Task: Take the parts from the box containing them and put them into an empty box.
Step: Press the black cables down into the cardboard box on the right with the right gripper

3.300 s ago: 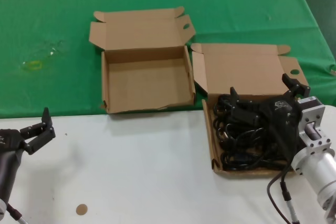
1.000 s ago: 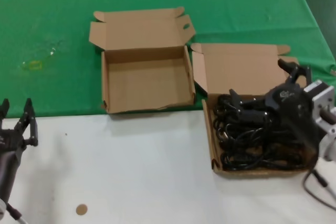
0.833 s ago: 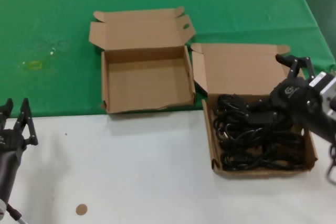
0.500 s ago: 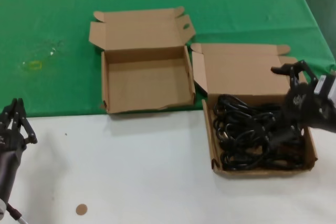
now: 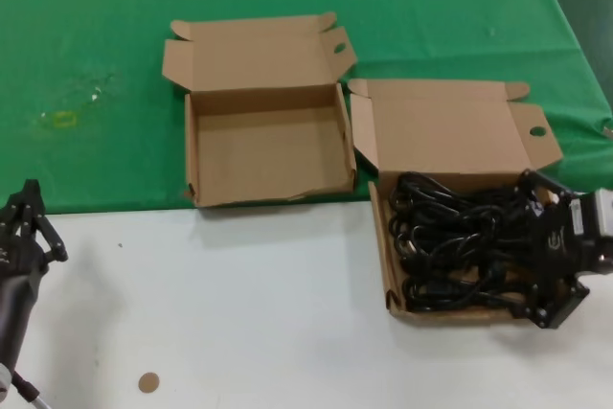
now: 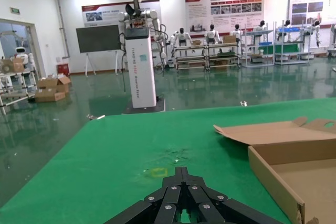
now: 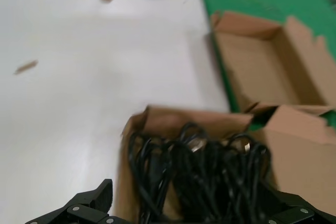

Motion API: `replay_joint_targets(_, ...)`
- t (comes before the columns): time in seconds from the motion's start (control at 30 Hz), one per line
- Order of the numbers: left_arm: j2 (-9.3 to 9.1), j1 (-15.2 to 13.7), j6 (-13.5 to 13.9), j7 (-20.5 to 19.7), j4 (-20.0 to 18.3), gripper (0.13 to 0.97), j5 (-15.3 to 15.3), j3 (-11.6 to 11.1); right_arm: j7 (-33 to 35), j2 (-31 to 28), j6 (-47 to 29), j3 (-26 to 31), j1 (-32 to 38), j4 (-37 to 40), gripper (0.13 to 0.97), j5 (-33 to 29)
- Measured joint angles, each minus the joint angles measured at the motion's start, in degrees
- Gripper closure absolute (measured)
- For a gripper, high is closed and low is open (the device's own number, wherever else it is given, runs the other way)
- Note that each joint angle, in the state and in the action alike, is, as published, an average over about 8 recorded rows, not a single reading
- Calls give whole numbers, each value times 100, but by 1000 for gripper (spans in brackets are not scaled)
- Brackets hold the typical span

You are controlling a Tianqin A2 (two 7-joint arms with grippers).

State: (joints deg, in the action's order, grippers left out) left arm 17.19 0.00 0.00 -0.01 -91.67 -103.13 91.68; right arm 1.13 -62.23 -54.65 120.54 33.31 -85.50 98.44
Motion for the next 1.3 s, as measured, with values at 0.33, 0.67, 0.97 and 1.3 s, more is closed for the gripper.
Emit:
replay_joint_targets(0.33, 0, 0, 0, -1, 0, 953, 0, 0, 691, 780, -736, 116, 757, 1042, 152, -907)
replay_joint_targets(0.67, 0, 0, 0, -2, 0, 953, 1, 0, 973, 1336, -874, 127, 1234, 1736, 249, -1477)
replay_joint_targets(0.97, 0, 0, 0, -2, 0, 953, 1, 0, 1171, 1612, -930, 105, 1444, 2201, 348, -1765)
replay_joint_targets(1.3, 0, 0, 0, -2, 0, 953, 1, 0, 1223, 1696, -985, 14, 1492, 2338, 574, -1877)
